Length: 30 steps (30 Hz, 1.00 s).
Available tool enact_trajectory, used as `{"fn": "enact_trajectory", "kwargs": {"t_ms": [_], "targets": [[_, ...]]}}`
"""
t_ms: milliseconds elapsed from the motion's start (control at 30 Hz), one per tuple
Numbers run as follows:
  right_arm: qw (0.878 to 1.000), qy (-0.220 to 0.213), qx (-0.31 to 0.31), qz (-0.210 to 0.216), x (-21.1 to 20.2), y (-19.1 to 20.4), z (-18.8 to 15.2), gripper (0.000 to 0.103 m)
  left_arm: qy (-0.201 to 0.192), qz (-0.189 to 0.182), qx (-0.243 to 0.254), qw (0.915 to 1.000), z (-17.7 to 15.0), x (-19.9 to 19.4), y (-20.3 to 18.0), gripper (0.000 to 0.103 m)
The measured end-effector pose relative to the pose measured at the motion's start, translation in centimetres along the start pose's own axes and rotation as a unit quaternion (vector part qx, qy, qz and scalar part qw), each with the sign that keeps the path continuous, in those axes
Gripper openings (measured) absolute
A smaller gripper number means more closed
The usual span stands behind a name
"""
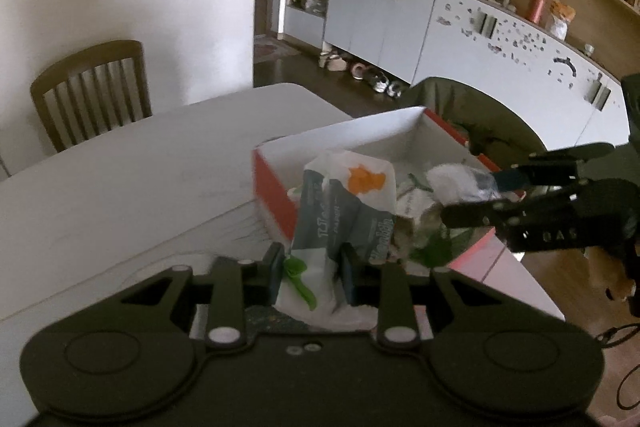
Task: Organize objects
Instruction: 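Carry the white bag with the left tool while the right tool carries the tissue packet to the shoebox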
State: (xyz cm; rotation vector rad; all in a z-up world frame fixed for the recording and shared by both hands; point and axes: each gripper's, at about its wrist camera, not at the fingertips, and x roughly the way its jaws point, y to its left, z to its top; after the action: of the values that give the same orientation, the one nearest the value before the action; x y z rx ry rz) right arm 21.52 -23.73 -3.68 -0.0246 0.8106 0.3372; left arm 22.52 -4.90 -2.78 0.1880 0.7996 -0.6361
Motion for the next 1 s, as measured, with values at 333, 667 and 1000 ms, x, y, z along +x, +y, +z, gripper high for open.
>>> {"fn": "enact_trajectory", "kwargs": {"t_ms": [333, 667, 1000], "targets": [[1.0, 0.007, 0.017, -0.017, 0.6, -7.6, 0.4, 0.049, 0.023, 0.009, 0.033, 0.9991, 2.1, 4.7, -5.1, 0.028], [0.999, 0.028, 0.011, -0.04, 4.3, -12.4, 1.5, 0.049, 0.053, 0.031, 0.033, 0.9976, 2.8, 9.0, -7.1, 0.028], [0.997, 0.062, 0.015, -0.034, 8.7, -13.8, 2.7, 0.049, 0.084, 0.059, 0.031, 0.9942, 4.4, 13.2, -7.4, 0.029]]}}
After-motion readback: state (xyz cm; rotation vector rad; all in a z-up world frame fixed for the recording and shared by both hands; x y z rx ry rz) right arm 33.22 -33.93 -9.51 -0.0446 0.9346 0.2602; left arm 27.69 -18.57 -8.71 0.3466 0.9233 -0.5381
